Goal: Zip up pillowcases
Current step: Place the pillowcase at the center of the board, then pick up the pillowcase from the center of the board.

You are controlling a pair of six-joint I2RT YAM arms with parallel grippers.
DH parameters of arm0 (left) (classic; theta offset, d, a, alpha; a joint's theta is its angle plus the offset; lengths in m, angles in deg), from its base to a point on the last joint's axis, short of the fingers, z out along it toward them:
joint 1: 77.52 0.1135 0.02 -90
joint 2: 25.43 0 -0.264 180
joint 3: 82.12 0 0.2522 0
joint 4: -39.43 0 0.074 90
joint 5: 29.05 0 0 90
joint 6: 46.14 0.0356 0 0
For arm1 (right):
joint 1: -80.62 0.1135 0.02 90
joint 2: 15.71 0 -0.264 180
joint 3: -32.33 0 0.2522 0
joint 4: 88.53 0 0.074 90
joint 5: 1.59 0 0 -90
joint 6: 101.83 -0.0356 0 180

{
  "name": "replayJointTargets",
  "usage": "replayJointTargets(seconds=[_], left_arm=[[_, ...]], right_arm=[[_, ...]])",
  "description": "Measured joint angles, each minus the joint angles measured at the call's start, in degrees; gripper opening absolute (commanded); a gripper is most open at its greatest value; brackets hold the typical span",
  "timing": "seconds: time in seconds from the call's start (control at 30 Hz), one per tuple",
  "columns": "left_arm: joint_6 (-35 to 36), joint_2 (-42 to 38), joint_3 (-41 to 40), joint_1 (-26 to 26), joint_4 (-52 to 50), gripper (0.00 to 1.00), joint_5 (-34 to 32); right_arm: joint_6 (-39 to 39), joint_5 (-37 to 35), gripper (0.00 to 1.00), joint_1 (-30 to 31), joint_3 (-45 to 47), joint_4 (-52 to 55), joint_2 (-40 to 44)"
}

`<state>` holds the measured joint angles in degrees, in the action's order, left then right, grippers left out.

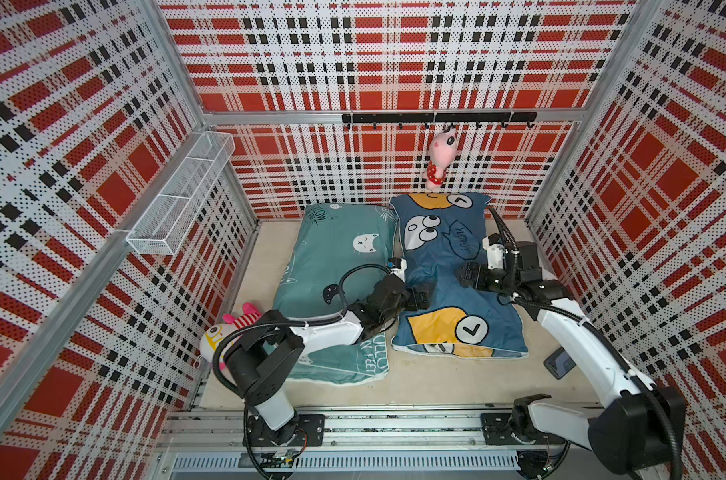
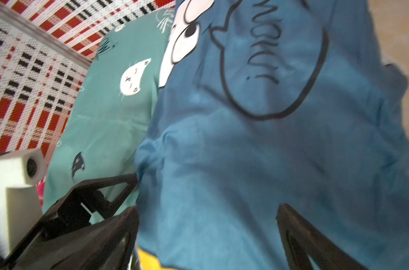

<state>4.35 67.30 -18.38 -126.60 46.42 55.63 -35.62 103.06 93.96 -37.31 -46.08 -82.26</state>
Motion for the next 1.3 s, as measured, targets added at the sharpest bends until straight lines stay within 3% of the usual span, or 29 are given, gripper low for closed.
replayJointTargets(seconds=[0.07, 0.23, 0.4, 0.5, 0.73, 1.3], left_arm=[[-0.96, -4.81, -4.09, -0.59, 0.24, 0.97, -0.33], [-4.07, -14.64, -13.0, -0.87, 0.24, 0.8, 0.52], [-7.5, -18.05, -20.28, -0.44, 1.6, 0.62, 5.35], [-10.01, -17.75, -24.04, -0.46, 3.65, 0.56, 8.28], [-16.68, -12.37, -27.45, -1.64, 12.83, 0.55, 12.13], [-31.56, 3.87, -30.62, -8.15, 33.94, 0.63, 13.29]], right_arm=[[-1.86, -1.2, 0.89, 4.42, 2.75, 1.11, 3.72], [-7.98, -0.83, 0.64, 15.23, 10.25, 0.2, 6.78], [-10.47, -0.33, 0.48, 12.52, 15.69, -0.85, 3.15], [-10.03, 0.44, 0.46, 6.71, 16.63, -1.46, 1.31], [-5.46, 3.82, 0.43, -5.22, 16.39, -3.28, -2.8], [-3.17, 7.69, 0.42, -6.4, 15.45, -5.25, -7.19]])
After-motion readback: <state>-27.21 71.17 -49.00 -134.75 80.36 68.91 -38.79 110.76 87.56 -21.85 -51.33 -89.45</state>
